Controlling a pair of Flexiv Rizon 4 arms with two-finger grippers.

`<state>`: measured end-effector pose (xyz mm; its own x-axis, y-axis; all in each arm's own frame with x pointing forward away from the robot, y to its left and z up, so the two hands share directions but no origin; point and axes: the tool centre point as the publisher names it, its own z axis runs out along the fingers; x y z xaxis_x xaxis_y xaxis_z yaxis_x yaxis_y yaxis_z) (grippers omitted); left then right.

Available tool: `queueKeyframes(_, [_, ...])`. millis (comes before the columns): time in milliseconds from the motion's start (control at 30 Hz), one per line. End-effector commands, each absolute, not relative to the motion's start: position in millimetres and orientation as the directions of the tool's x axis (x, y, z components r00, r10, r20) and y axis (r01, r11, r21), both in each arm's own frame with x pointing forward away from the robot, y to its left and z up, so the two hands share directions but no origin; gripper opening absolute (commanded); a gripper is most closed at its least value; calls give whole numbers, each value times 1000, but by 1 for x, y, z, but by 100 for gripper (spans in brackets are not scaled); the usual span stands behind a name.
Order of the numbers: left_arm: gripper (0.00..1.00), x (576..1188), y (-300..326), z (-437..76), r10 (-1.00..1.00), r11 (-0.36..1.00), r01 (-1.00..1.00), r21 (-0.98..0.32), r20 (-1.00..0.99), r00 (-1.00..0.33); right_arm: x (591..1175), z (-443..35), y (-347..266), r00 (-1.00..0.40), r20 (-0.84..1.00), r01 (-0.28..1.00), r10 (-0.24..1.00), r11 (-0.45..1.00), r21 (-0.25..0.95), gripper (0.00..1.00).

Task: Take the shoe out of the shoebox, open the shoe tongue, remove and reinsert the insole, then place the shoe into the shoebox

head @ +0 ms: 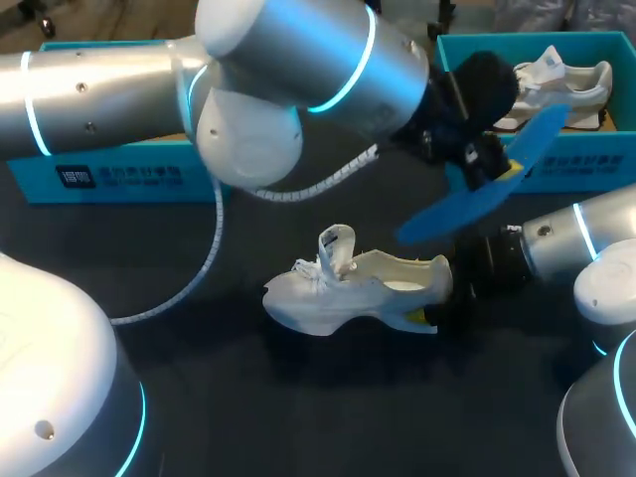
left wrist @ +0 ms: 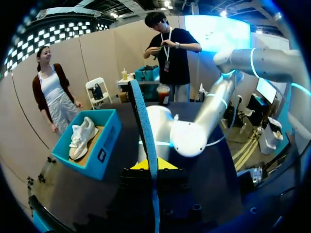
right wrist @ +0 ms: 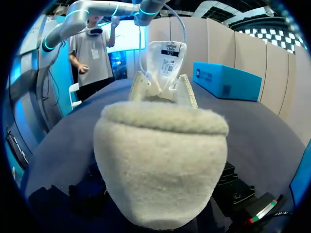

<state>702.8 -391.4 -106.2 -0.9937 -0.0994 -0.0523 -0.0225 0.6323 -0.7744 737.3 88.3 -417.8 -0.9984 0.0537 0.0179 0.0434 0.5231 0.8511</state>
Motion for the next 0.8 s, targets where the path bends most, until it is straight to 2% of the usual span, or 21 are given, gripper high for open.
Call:
queueKeyframes(33, [0,698,-396,-91,-78,612,-25,-790,-29,-996,736,-423,93,-998,16,43,55,525,850,0])
queueKeyframes(500, [0,688,-400,-47,-26,472,-103,-876,103,-994,736,-423,93,-998,16,43,55,525,850,0])
queueKeyframes(800, [0,695,-412,-36,66,491,-170,-854,231,-971,736,-423,93,-998,16,43,55,525,850,0])
